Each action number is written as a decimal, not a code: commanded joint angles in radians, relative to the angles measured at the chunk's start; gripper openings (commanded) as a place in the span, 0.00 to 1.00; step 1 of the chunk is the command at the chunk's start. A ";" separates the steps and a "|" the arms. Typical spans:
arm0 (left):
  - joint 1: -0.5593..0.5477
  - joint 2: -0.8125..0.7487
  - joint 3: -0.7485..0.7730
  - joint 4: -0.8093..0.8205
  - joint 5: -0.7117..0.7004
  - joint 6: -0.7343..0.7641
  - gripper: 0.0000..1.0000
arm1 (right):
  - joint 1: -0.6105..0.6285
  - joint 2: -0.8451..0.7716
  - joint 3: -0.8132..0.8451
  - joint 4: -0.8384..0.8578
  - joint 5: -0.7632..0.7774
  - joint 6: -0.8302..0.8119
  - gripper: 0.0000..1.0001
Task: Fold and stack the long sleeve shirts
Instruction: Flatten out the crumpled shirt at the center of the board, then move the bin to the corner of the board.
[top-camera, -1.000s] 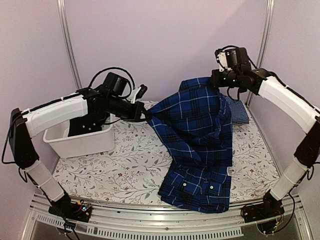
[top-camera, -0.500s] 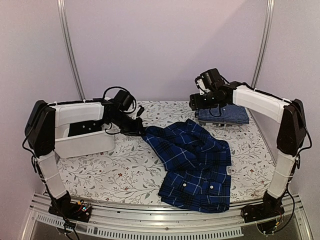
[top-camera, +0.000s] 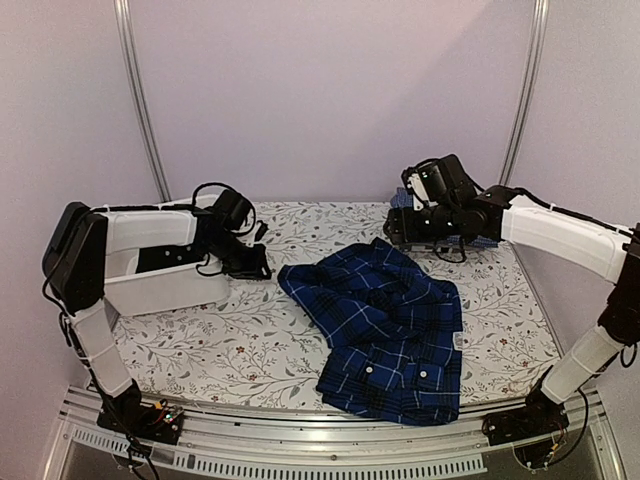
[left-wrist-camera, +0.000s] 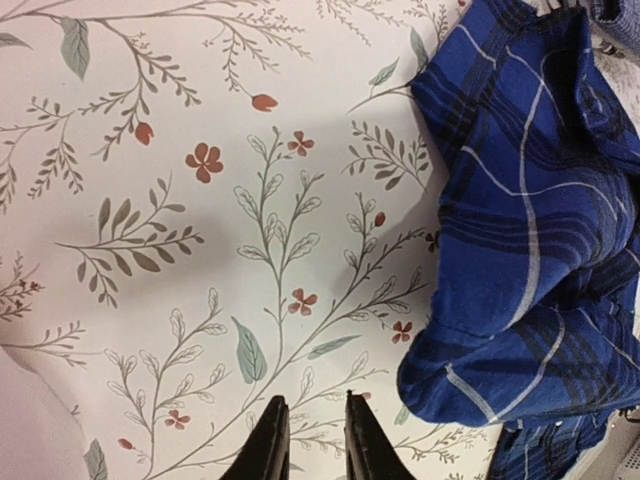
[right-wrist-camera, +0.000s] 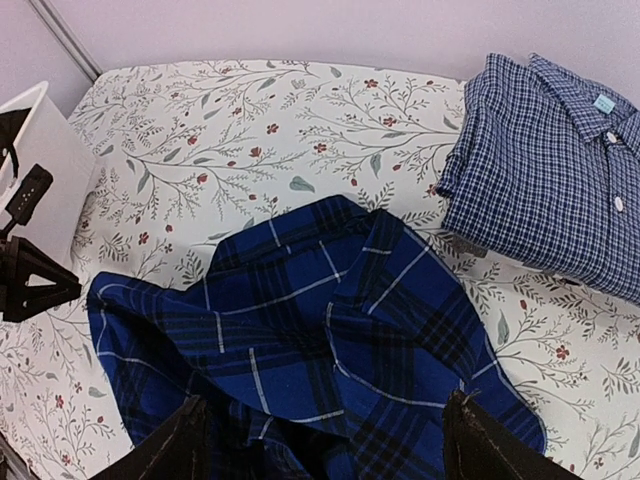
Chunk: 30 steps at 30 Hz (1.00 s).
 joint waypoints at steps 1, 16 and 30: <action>0.052 -0.030 -0.024 0.004 0.003 0.057 0.19 | 0.047 -0.054 -0.071 -0.002 0.011 0.054 0.78; 0.266 0.198 0.301 -0.076 0.086 0.248 0.29 | 0.115 -0.096 -0.199 0.030 0.014 0.129 0.78; 0.017 -0.200 -0.019 -0.040 -0.064 0.083 1.00 | 0.116 -0.115 -0.209 0.021 0.044 0.122 0.81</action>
